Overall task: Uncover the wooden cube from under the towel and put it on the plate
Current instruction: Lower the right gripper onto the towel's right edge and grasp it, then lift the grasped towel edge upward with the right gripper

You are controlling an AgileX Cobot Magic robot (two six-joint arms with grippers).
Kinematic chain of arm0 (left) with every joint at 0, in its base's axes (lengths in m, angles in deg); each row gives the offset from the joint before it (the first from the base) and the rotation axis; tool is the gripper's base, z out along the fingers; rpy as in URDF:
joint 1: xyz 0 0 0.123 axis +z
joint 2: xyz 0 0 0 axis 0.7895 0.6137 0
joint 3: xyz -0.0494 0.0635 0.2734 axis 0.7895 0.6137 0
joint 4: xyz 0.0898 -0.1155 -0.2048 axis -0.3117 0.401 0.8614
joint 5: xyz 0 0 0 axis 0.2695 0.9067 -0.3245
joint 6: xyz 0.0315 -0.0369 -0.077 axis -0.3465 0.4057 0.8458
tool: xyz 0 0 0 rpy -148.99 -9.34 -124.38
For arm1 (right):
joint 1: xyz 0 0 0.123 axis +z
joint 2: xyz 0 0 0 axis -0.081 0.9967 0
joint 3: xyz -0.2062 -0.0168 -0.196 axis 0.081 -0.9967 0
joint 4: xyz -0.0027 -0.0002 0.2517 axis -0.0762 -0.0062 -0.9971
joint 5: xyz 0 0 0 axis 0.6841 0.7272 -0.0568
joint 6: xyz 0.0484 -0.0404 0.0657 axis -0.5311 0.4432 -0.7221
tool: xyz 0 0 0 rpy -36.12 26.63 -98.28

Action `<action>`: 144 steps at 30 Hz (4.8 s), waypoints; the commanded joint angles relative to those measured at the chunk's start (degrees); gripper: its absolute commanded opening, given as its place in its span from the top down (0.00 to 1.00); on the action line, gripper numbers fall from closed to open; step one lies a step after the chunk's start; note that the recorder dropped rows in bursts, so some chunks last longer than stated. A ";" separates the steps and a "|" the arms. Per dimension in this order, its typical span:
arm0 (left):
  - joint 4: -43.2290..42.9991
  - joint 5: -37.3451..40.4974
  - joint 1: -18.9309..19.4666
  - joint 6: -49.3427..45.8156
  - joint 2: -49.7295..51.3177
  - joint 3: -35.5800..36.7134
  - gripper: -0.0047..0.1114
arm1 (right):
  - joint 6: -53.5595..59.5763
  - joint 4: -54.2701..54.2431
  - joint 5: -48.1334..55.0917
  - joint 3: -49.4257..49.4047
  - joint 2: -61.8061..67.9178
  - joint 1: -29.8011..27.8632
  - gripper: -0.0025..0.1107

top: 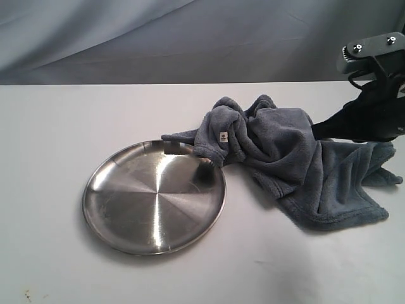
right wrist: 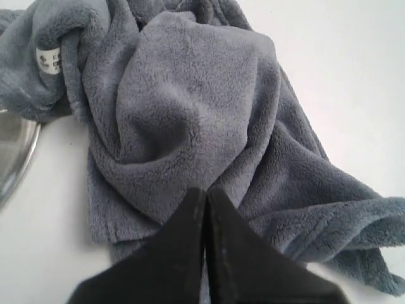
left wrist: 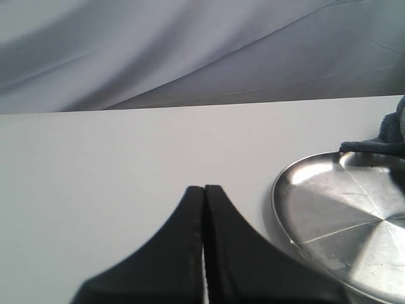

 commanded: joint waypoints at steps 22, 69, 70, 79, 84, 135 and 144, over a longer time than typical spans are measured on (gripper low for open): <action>-0.21 -0.81 -0.34 0.44 -0.16 0.29 0.96 | -5.25 0.79 23.31 24.31 18.98 -8.66 0.98; -0.21 -0.81 -0.34 0.44 -0.16 0.29 0.96 | -1.05 0.18 15.47 24.31 35.28 -10.80 0.94; -0.21 -0.81 -0.34 0.44 -0.16 0.29 0.96 | -0.91 0.18 15.48 24.31 35.14 -10.80 0.97; -0.21 -0.81 -0.34 0.44 -0.16 0.29 0.96 | -0.91 0.07 15.71 24.31 31.39 -10.80 0.98; -0.21 -0.81 -0.34 0.44 -0.16 0.29 0.96 | -0.91 -0.78 15.71 24.31 28.81 -10.80 0.98; -0.21 -0.81 -0.34 0.44 -0.16 0.29 0.96 | 34.85 -23.63 27.81 11.96 12.22 6.89 0.94; -0.21 -0.81 -0.34 0.44 -0.16 0.29 0.96 | 33.64 -25.87 26.18 13.63 12.97 6.89 0.36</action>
